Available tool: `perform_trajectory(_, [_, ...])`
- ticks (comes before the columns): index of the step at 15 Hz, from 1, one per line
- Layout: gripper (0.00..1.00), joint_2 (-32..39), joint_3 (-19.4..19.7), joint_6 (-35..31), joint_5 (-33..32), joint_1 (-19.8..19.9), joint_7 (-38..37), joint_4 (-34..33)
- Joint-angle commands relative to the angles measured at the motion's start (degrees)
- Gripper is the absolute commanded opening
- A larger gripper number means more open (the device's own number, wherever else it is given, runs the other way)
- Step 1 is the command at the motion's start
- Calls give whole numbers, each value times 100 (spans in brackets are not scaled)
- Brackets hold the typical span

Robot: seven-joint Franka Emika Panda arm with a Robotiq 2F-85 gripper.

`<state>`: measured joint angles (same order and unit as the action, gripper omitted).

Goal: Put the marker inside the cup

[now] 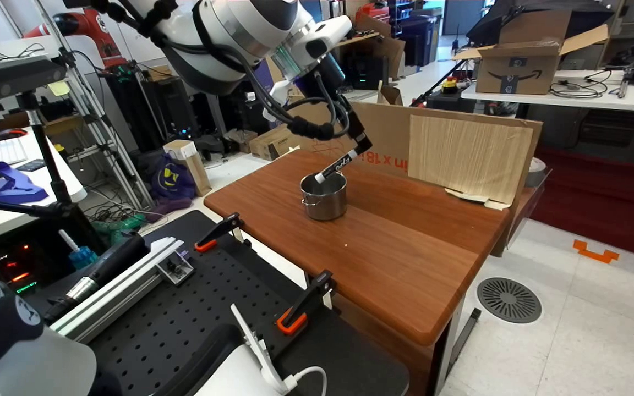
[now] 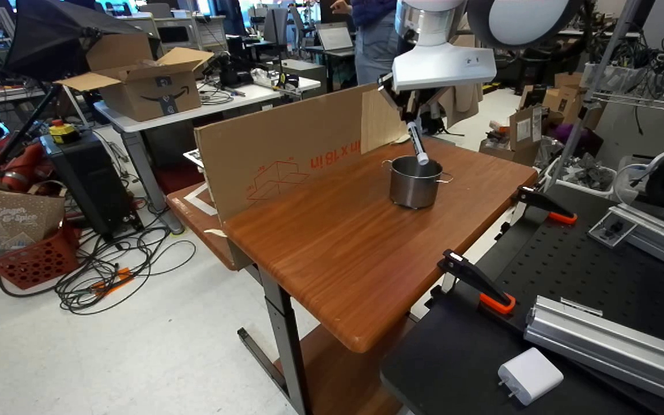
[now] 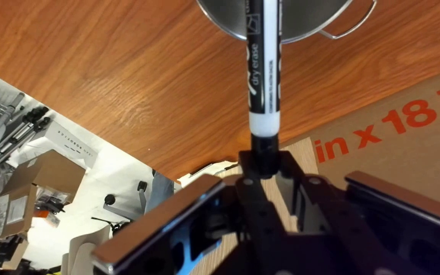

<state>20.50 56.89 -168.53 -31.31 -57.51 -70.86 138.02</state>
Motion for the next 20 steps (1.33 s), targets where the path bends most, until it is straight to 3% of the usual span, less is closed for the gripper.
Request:
perform_trajectory(1, [5, 244, 261, -246, -183, -278, -282, 40])
perform_trajectory(10, [5, 760, 199, -232, -80, -458, -486, 14])
perform_trajectory(12, [5, 909, 227, -262, 221, -538, -288, 24])
perform_trajectory(13, [44, 923, 217, -220, 268, -542, -243, 28])
perform_trajectory(16, [58, 984, 195, -191, 412, -539, -166, 24])
perform_trajectory(20, [88, 1004, 183, -205, 607, -517, -52, 34])
